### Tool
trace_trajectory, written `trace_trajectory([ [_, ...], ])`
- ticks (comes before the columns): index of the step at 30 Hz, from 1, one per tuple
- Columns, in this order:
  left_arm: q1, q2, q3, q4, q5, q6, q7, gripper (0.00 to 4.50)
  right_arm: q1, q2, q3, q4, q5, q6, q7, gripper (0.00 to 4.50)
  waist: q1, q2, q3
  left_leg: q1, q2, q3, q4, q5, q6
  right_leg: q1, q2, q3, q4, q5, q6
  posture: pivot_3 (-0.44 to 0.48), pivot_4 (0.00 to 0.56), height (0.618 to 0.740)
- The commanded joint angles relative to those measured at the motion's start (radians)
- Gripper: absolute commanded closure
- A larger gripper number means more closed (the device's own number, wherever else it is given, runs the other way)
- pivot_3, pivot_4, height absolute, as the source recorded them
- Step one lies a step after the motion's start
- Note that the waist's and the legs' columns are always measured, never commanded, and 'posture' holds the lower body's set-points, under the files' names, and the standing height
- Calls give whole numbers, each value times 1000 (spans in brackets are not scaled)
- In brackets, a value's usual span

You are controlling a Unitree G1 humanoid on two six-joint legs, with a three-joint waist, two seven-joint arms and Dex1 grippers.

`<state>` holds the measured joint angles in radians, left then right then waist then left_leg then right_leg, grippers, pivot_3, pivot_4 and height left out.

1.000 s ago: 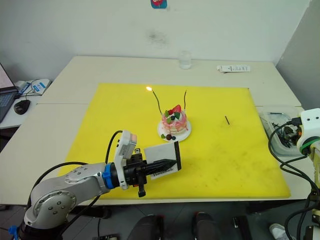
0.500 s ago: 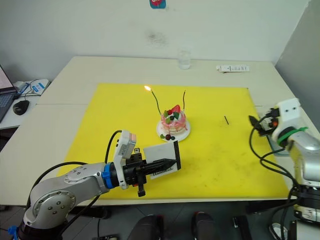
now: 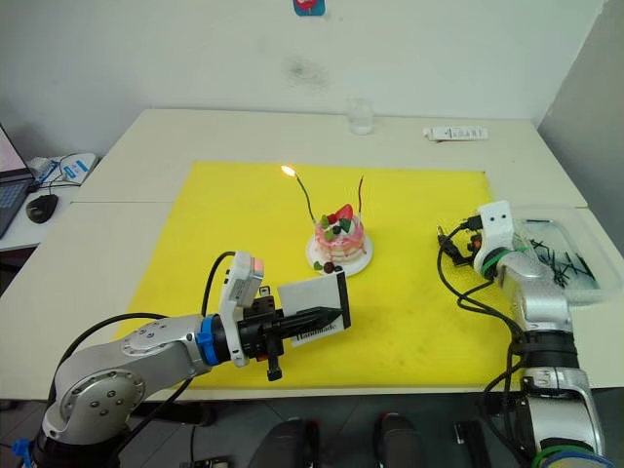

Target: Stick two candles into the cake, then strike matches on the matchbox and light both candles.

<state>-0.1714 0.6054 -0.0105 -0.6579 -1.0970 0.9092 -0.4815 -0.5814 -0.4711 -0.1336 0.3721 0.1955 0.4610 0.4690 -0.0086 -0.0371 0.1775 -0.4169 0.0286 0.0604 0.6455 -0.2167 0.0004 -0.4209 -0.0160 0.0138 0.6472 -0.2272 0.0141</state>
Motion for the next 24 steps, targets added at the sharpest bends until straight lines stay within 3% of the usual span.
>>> trace_trajectory([
  [1,-5,5,16,-35,-14,-7,5,4500,-44,11,-2,30,-11,-53,-13,31,0,0,0,0,0,0,0,0,0,0,0,0,0,0,0,0,150,740],
  [12,-8,5,10,-39,-18,-7,10,4500,-102,73,27,155,-67,-140,-50,31,-9,0,0,0,0,0,0,0,0,0,0,0,1,0,0,0,150,740],
  [15,-9,5,11,-40,-18,-7,12,4500,-110,80,29,180,-76,-153,-62,667,-12,0,0,0,0,0,0,0,0,0,0,0,1,0,0,0,150,740],
  [19,-5,5,10,-45,-19,-6,14,4500,-112,90,37,196,-79,-161,-72,2066,-13,0,0,0,0,0,0,0,0,0,0,0,1,1,1,0,150,740],
  [24,-2,9,9,-51,-20,-3,15,4500,-116,98,31,218,-84,-172,-81,2066,-14,0,0,0,0,0,1,0,0,1,0,1,1,1,1,0,150,740],
])
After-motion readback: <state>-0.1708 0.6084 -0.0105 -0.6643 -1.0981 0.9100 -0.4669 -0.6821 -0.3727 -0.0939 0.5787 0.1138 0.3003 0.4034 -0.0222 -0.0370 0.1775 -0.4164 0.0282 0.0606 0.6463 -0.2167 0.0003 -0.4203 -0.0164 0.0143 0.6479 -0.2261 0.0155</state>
